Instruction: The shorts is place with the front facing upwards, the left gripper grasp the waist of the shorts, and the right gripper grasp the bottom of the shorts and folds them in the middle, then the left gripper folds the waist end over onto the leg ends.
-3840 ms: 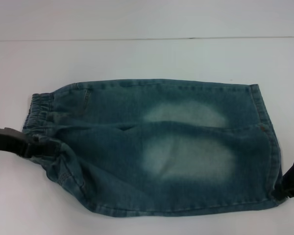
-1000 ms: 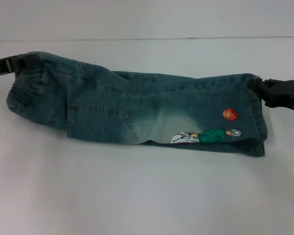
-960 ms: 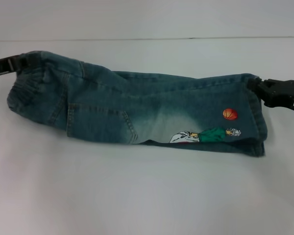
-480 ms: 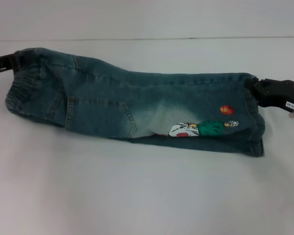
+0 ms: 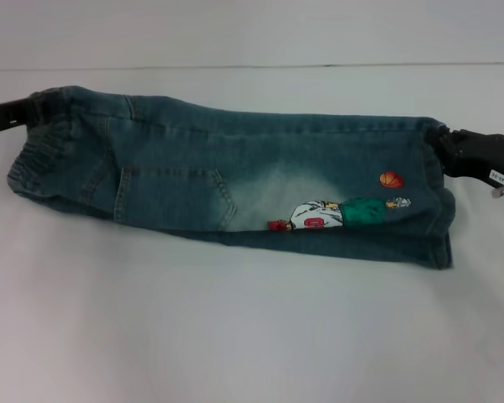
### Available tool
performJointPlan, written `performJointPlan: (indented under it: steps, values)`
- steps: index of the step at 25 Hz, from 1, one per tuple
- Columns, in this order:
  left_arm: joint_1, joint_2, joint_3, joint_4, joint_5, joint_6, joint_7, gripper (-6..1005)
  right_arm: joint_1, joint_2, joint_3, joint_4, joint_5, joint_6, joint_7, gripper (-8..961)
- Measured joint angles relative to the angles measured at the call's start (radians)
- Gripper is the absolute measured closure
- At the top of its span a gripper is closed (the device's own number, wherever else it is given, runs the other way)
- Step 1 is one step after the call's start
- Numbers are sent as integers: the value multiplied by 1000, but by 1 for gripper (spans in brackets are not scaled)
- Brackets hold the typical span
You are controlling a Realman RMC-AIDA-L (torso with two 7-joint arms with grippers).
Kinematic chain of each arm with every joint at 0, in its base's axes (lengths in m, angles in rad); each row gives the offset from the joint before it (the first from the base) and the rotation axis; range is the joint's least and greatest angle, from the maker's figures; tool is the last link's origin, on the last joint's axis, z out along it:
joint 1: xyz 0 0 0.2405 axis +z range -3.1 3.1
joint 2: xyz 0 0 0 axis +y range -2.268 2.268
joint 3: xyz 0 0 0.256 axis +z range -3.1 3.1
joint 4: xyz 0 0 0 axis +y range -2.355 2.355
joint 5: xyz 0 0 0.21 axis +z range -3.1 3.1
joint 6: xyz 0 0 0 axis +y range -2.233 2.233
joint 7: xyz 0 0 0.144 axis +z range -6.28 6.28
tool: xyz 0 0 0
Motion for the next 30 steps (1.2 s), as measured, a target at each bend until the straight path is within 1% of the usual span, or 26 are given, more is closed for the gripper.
performJointPlan:
  steps: [7,10,14,16,19,21,24,28,30]
  values:
    - [-8,-1,2,-8,2,-15,0,942,16,0,-8,19,3,46,-19,893]
    - [-14,4,27,-21,5,-22,-4,942,19,1,-8,25,2,53,-29,885]
    - [-18,4,53,-26,7,-45,-7,890,30,1,-15,30,-1,79,-23,876]
    - [-19,2,88,-40,11,-96,-8,865,35,1,-28,37,-1,94,-18,871]
    - [-21,15,112,-61,17,-102,-17,826,37,1,-53,43,-1,101,-17,864]
    - [-21,18,115,-66,19,-103,-22,726,38,1,-59,46,-2,106,-17,859]
    - [-21,21,112,-67,21,-102,-31,575,37,0,-60,47,0,108,-17,729]
    - [-23,24,115,-67,31,-95,-36,500,36,-1,-61,47,2,108,-17,560]
    - [-28,25,117,-66,63,-92,-55,462,35,-1,-61,47,2,109,-17,477]
